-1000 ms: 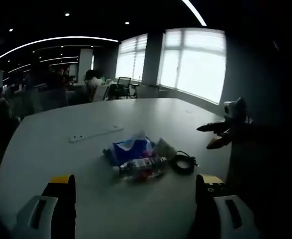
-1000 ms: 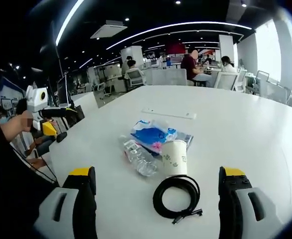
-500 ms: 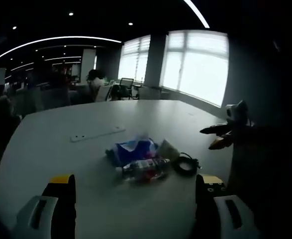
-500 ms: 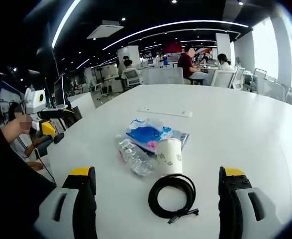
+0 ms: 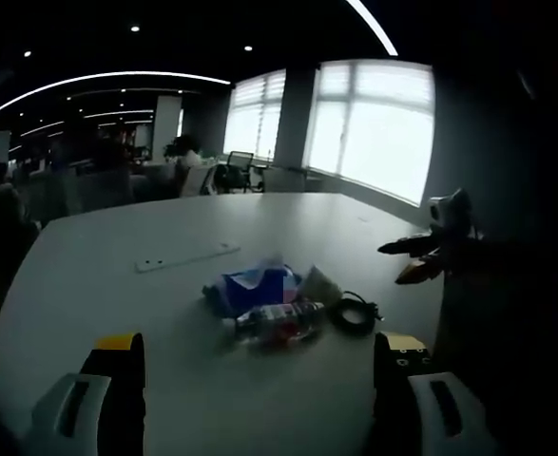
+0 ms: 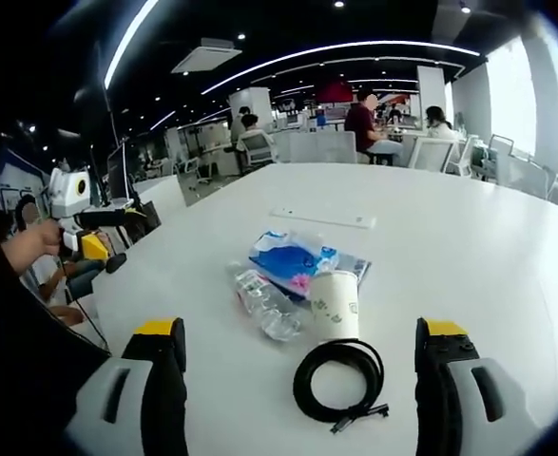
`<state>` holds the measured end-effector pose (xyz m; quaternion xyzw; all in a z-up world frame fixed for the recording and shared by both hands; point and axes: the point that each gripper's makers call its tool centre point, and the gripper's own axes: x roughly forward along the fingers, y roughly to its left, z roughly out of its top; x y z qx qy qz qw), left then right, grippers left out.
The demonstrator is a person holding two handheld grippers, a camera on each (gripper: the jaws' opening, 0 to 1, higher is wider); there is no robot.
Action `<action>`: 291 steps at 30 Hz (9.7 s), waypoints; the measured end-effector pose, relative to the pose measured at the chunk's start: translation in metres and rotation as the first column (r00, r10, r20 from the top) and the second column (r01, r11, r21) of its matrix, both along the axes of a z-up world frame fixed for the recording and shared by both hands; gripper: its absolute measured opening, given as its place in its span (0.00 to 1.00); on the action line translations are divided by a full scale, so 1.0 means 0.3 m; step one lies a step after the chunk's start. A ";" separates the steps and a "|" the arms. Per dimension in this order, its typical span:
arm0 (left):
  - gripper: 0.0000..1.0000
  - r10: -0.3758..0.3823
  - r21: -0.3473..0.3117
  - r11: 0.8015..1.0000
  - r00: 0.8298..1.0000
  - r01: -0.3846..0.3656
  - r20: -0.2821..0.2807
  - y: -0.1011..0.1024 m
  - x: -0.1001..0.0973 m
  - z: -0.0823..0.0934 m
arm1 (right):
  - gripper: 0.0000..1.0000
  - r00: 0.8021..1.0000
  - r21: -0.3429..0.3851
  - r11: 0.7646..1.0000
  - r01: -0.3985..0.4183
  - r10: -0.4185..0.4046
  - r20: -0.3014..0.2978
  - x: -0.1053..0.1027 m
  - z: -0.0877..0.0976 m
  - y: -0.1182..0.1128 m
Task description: Arrange the tabletop items into an orderly group along one side of the table until the central work area is clear of visible clutter.
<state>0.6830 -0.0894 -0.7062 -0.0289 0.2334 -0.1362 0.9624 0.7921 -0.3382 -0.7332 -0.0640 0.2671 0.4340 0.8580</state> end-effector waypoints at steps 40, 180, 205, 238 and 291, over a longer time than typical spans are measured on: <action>0.98 0.021 0.004 1.000 1.000 -0.021 0.022 -0.012 -0.074 0.041 | 0.65 0.906 -0.173 0.890 -0.422 0.409 -0.108 0.056 -0.224 0.443; 0.40 0.108 -0.539 0.841 0.992 -0.058 0.062 -0.033 0.233 0.172 | 0.30 0.876 0.056 0.894 -0.445 0.422 0.233 -0.197 0.176 0.576; 0.28 0.170 -0.638 0.767 0.981 -0.071 0.096 -0.038 0.251 0.247 | 0.30 0.891 0.147 0.891 -0.431 0.393 0.229 -0.217 0.219 0.613; 0.20 0.040 -0.263 0.965 0.995 -0.016 0.087 -0.178 0.257 0.155 | 0.34 0.904 0.063 0.905 -0.422 0.415 0.101 -0.208 -0.037 0.592; 0.20 -0.515 -0.025 0.855 0.854 0.518 0.069 -0.299 -0.048 -0.002 | 0.51 0.520 0.016 0.521 -0.853 0.849 0.089 -0.472 -0.102 0.614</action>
